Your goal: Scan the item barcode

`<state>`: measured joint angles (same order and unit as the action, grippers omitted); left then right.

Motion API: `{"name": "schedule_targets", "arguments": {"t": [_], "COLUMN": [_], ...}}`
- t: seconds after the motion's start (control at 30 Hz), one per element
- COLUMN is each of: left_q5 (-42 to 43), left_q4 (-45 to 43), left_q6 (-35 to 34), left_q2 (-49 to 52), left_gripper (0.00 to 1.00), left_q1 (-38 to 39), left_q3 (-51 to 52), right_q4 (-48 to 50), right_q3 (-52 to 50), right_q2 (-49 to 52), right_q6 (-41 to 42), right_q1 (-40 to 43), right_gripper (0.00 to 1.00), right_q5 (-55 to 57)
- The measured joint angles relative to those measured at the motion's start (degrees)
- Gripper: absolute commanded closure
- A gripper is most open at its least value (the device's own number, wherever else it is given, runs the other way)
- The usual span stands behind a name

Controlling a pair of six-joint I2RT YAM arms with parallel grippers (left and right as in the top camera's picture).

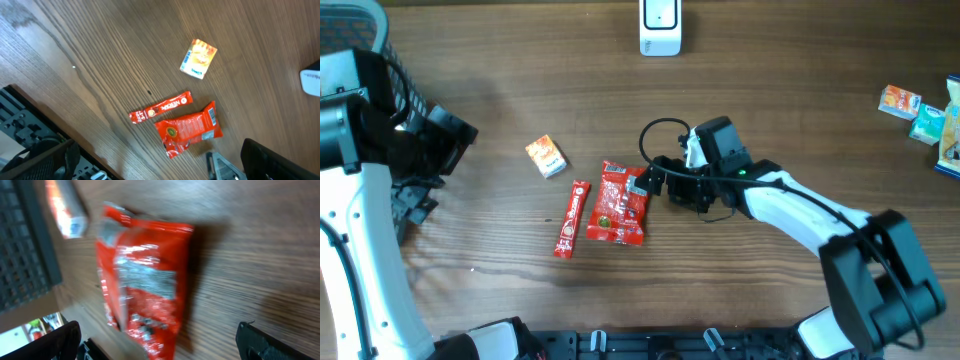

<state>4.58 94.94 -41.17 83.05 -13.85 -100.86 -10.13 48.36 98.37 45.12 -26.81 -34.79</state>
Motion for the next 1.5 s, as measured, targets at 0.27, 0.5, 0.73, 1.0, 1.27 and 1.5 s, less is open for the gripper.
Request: {"name": "schedule_targets", "arguments": {"t": [0.27,0.5,0.73,1.0,1.27,1.5], "left_q5": [-0.46,0.26,3.45,9.75,19.08,23.19], "left_q4": [-0.42,-0.98,-6.71,-26.51,-48.0,-57.86], "left_q6": [0.0,4.52,7.85,10.88,13.7,15.47], "left_q2": [0.0,0.0,0.0,0.33,8.41,15.67], "left_gripper": [0.0,0.0,0.21,0.48,0.62,0.69], "left_q1": [-0.42,0.2,3.65,13.16,18.67,21.62], "left_q3": [0.02,2.01,11.21,32.0,44.5,44.68], "right_q4": [2.54,8.66,10.69,10.91,10.49,8.11], "right_q3": [0.9,1.77,1.77,1.77,1.75,1.66], "right_q2": [4.94,7.91,8.52,8.59,9.51,9.97], "right_q6": [3.26,8.31,12.02,12.66,9.81,7.61], "right_q1": [-0.74,-6.05,-7.13,-7.13,-6.03,-4.85], "right_gripper": [0.0,0.0,0.0,0.0,0.02,0.05], "right_q5": [-4.92,-7.21,-7.43,-7.56,-12.2,-14.86]}}
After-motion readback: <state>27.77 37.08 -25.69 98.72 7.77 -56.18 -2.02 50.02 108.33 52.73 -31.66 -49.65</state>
